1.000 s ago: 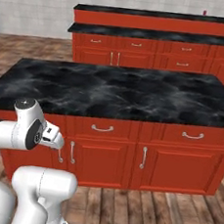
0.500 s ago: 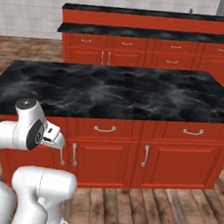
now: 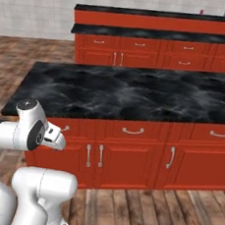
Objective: Four empty soda cans are scattered around the kitchen. Gather all the cans and cluster them next to the stove for recycling.
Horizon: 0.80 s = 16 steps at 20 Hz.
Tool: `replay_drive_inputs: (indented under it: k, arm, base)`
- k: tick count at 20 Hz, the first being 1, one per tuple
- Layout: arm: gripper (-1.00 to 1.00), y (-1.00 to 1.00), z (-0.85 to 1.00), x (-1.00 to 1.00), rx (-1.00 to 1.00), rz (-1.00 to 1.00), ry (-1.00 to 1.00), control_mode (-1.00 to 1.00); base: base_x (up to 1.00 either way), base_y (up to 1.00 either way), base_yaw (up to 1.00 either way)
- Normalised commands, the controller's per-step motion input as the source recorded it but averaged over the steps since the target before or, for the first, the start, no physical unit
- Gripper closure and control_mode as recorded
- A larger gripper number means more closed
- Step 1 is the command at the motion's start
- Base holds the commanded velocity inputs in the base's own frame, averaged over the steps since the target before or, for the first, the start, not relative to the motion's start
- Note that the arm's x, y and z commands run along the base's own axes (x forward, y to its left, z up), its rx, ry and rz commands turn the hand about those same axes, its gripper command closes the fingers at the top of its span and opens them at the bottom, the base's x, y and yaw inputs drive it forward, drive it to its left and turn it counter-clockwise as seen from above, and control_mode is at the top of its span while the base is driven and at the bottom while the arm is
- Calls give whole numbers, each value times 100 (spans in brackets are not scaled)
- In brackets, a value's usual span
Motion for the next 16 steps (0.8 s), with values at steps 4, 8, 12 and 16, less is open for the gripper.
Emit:
replay_drive_inputs:
  k: [4,8,12,16]
  arm:
    - [-100,0,0,0,0,0,0,100]
    - [-100,0,0,0,0,0,0,100]
    - [-100,0,0,0,0,0,0,100]
    - [-100,0,0,0,0,0,0,100]
  base:
    - [0,73,0]
    - [0,74,0]
    - [0,74,0]
    - [0,75,0]
